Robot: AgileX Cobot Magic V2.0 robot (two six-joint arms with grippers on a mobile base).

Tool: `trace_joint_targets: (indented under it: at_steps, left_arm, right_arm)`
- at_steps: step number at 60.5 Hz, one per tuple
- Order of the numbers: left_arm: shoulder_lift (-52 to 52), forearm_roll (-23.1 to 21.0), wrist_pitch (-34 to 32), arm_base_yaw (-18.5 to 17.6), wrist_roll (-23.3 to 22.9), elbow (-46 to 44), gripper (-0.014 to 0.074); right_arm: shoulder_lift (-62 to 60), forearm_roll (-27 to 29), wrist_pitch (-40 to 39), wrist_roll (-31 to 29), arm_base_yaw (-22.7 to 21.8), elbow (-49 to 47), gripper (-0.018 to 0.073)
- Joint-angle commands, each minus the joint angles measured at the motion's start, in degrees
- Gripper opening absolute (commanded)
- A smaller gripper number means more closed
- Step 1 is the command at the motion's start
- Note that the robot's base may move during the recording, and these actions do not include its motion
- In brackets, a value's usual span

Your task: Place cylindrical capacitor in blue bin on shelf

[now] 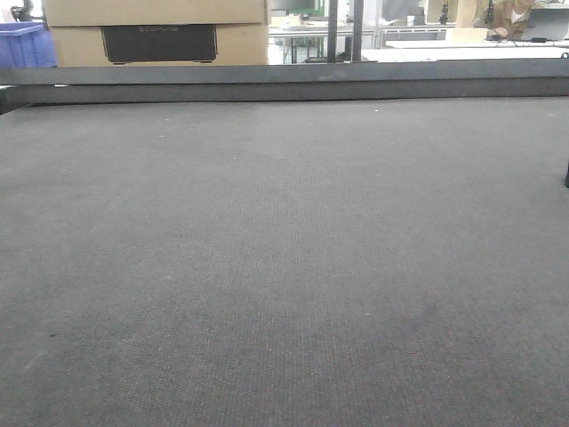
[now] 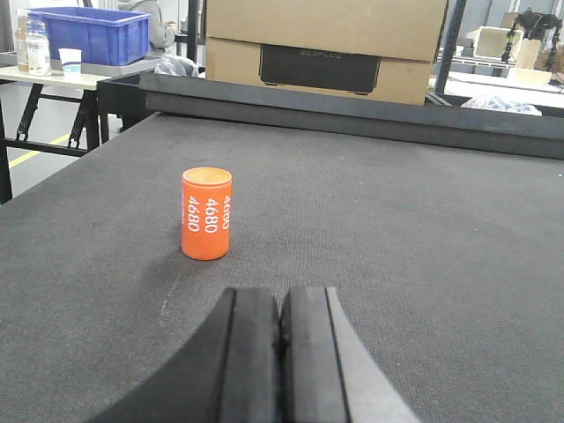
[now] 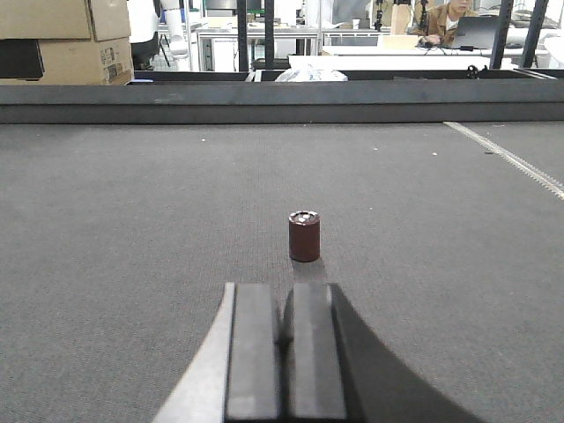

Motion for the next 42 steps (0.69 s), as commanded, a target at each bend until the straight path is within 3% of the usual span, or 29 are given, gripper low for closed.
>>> trace_joint_targets:
  at_steps: [1, 32, 42]
  left_arm:
    - [-0.3, -0.31, -1.15, -0.01, -0.01, -0.11, -0.0111]
    - [-0.3, -0.31, -2.95, -0.01, -0.01, -0.11, -0.0111]
    - [-0.3, -0.31, -7.95, -0.01, -0.01, -0.11, -0.0111]
  right_arm:
    - [-0.21, -0.21, -1.36, 0.12, 0.04, 0.12, -0.016]
    - [-0.21, -0.21, -1.84, 0.12, 0.04, 0.12, -0.016]
    - [-0.21, -0.21, -3.53, 0.12, 0.04, 0.12, -0.016]
